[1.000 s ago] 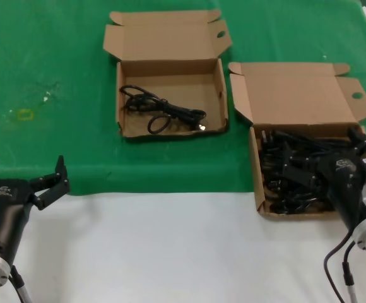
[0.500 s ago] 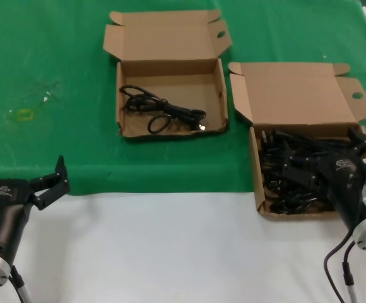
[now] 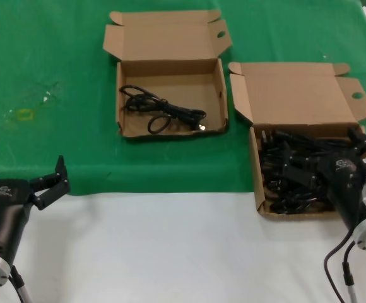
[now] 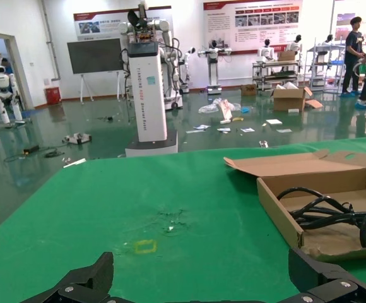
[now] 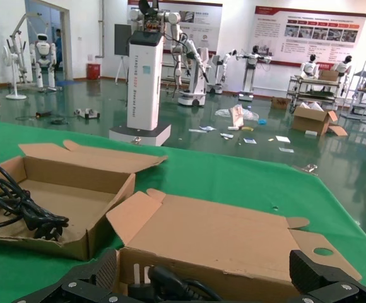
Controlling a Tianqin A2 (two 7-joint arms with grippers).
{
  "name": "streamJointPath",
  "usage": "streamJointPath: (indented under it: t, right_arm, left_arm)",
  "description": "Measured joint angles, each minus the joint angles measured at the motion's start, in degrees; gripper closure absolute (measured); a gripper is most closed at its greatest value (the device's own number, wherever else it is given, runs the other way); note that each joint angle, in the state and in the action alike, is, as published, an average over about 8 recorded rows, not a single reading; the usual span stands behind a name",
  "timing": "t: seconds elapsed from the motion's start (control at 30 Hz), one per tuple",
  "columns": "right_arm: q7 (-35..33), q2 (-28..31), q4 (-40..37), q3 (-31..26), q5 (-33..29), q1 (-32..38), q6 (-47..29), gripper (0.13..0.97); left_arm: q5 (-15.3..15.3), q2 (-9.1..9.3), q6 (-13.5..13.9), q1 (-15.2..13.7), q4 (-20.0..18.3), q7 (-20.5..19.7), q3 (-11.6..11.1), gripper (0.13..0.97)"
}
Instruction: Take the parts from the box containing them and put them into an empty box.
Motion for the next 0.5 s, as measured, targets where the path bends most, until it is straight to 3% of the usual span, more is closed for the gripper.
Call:
streamJointPath:
  t: [0.5]
  right_arm:
    - [0.0,0.0,0.0,0.0,0.0,0.0,0.0,0.129]
  left_arm:
    - [0.0,0.0,0.0,0.0,0.0,0.0,0.0,0.132]
